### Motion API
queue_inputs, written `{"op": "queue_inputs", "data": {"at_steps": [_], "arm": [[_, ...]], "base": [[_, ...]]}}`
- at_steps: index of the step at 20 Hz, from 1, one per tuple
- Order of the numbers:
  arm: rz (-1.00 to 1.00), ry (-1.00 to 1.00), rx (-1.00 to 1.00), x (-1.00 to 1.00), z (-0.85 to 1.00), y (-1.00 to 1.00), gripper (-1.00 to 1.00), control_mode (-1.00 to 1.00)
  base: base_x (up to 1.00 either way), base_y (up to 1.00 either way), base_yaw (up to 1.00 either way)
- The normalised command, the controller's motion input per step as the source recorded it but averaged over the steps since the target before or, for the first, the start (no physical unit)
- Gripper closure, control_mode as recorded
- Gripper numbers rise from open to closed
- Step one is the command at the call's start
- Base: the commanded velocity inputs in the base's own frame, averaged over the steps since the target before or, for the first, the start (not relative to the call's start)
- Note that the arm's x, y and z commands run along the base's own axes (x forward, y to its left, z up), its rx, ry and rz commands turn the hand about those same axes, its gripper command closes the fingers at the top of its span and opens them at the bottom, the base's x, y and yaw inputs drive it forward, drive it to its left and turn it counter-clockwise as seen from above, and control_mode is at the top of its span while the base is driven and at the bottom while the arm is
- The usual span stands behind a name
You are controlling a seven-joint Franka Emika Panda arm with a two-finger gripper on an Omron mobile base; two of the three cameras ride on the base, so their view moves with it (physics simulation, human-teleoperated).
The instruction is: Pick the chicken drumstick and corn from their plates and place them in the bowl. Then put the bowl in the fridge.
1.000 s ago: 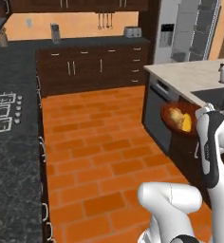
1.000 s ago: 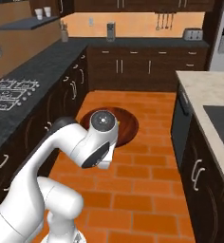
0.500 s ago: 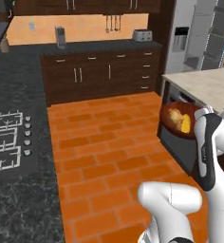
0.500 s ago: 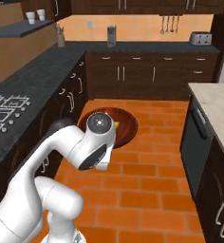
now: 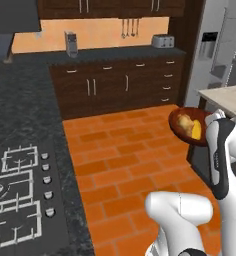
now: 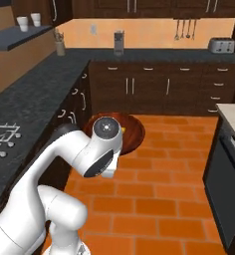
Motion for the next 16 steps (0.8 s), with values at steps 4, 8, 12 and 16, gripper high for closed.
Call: {"op": "queue_inputs", "data": {"at_steps": [4, 8, 12, 16], "arm": [[0.0, 0.0, 0.0, 0.0, 0.0, 0.0, 1.0, 1.0], [0.0, 0.0, 0.0, 0.0, 0.0, 0.0, 1.0, 1.0], [0.0, 0.0, 0.0, 0.0, 0.0, 0.0, 1.0, 1.0], [0.0, 0.0, 0.0, 0.0, 0.0, 0.0, 1.0, 1.0]], "base": [[1.0, 0.65, -0.04], [1.0, 0.54, -0.03], [1.0, 0.23, 0.0], [1.0, 0.1, 0.0]]}}
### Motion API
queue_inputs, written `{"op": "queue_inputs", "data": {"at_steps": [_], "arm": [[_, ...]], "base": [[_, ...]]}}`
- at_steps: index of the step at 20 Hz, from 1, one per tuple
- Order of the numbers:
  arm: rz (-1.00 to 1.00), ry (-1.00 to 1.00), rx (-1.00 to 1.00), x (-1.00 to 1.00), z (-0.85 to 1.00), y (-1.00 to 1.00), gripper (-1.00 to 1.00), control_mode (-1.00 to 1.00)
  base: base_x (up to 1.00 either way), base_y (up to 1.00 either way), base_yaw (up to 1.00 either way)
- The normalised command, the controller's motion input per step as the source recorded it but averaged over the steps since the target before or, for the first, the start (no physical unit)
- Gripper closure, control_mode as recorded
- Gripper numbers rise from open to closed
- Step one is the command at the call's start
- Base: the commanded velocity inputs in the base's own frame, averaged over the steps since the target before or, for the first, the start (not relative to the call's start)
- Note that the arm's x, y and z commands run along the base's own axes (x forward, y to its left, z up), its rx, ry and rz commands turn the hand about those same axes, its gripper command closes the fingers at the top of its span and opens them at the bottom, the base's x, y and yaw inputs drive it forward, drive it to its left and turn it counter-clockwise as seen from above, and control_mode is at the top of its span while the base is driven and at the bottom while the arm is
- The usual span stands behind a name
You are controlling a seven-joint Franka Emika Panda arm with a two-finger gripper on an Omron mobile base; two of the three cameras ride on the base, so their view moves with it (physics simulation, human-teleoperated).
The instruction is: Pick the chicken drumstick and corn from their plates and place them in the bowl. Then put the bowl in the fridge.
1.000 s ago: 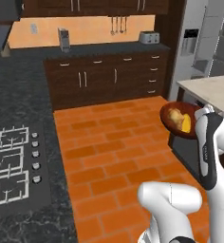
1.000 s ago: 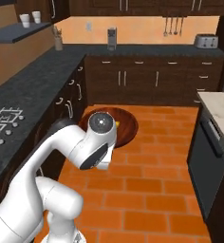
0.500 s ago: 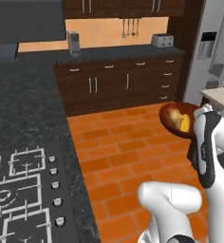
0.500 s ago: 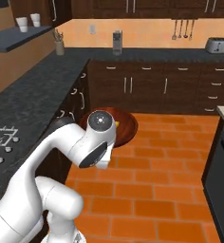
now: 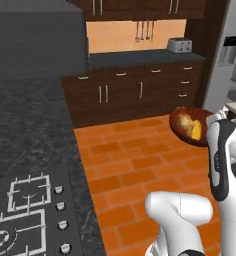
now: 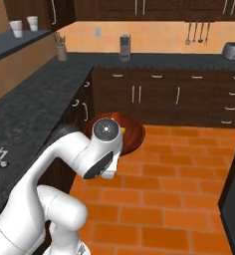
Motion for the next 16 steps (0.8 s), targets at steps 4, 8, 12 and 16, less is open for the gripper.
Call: {"op": "queue_inputs", "data": {"at_steps": [4, 8, 12, 16], "arm": [[0.0, 0.0, 0.0, 0.0, 0.0, 0.0, 1.0, 1.0], [0.0, 0.0, 0.0, 0.0, 0.0, 0.0, 1.0, 1.0], [0.0, 0.0, 0.0, 0.0, 0.0, 0.0, 1.0, 1.0], [0.0, 0.0, 0.0, 0.0, 0.0, 0.0, 1.0, 1.0]], "base": [[1.0, -0.04, 0.01], [1.0, -0.48, 0.0], [1.0, -0.94, -0.07], [1.0, -0.45, -0.37]]}}
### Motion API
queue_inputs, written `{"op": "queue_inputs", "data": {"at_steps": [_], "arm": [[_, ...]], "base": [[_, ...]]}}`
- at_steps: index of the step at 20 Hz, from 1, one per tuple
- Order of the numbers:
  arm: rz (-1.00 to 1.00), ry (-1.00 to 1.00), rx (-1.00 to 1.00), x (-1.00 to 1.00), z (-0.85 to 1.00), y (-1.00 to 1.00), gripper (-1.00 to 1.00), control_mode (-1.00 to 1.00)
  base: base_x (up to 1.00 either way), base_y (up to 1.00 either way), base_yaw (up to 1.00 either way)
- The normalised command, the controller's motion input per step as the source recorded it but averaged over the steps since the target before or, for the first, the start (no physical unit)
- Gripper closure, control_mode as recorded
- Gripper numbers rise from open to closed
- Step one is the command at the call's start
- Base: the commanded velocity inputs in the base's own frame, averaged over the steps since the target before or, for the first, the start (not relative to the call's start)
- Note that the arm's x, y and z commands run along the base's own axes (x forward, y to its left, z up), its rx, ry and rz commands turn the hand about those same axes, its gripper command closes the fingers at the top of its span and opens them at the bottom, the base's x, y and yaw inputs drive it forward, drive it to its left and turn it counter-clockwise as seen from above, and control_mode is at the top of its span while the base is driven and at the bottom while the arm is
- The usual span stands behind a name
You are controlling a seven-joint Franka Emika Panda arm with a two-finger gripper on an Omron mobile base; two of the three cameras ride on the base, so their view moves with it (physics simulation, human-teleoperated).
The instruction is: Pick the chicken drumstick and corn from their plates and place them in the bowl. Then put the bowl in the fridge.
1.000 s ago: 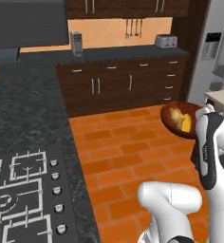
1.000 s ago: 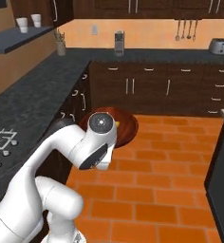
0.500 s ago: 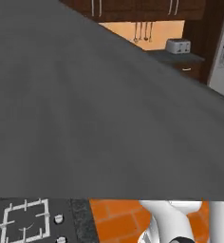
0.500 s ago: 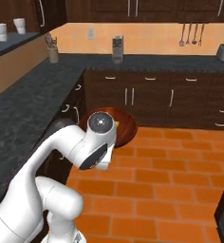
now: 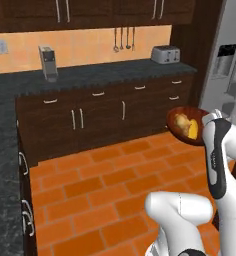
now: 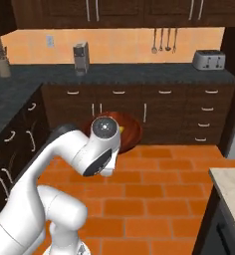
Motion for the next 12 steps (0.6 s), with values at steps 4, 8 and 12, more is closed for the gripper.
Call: {"op": "queue_inputs", "data": {"at_steps": [4, 8, 12], "arm": [[0.0, 0.0, 0.0, 0.0, 0.0, 0.0, 1.0, 1.0], [0.0, 0.0, 0.0, 0.0, 0.0, 0.0, 1.0, 1.0], [0.0, 0.0, 0.0, 0.0, 0.0, 0.0, 1.0, 1.0]], "base": [[0.94, -0.01, -0.6], [0.66, 0.01, -0.72], [0.51, 0.15, -0.79]]}}
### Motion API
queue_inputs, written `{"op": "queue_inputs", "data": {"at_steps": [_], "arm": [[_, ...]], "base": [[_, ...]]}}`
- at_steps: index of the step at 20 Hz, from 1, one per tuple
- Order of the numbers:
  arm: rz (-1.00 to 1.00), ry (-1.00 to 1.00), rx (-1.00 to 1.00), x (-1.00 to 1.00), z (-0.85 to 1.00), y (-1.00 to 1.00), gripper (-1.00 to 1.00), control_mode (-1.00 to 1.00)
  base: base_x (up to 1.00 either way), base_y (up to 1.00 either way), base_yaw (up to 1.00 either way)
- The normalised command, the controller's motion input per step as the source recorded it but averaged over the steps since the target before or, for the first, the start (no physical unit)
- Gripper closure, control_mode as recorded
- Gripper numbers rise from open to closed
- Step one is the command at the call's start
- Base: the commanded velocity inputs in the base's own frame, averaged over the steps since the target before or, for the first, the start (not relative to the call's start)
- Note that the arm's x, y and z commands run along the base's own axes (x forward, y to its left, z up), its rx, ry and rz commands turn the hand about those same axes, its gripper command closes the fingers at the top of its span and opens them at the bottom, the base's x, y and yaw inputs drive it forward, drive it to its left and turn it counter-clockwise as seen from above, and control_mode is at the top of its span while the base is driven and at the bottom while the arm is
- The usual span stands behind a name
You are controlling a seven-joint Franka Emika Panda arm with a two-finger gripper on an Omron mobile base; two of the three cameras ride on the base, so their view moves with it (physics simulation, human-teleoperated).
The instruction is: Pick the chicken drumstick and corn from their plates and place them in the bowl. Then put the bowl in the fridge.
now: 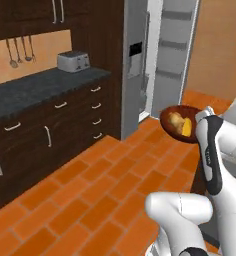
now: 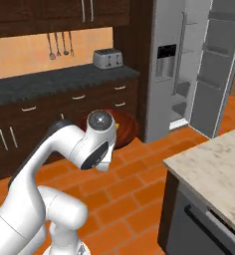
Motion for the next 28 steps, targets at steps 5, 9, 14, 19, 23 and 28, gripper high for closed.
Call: {"op": "queue_inputs", "data": {"at_steps": [5, 9, 14, 19, 23, 28], "arm": [[0.0, 0.0, 0.0, 0.0, 0.0, 0.0, 1.0, 1.0], [0.0, 0.0, 0.0, 0.0, 0.0, 0.0, 1.0, 1.0], [0.0, 0.0, 0.0, 0.0, 0.0, 0.0, 1.0, 1.0], [0.0, 0.0, 0.0, 0.0, 0.0, 0.0, 1.0, 1.0], [0.0, 0.0, 0.0, 0.0, 0.0, 0.0, 1.0, 1.0], [0.0, 0.0, 0.0, 0.0, 0.0, 0.0, 1.0, 1.0]], "base": [[0.8, 0.69, -0.63], [1.0, 1.0, -0.46], [1.0, 1.0, -0.46], [1.0, 1.0, -0.44], [1.0, 0.91, -0.37], [1.0, 0.16, -0.03]]}}
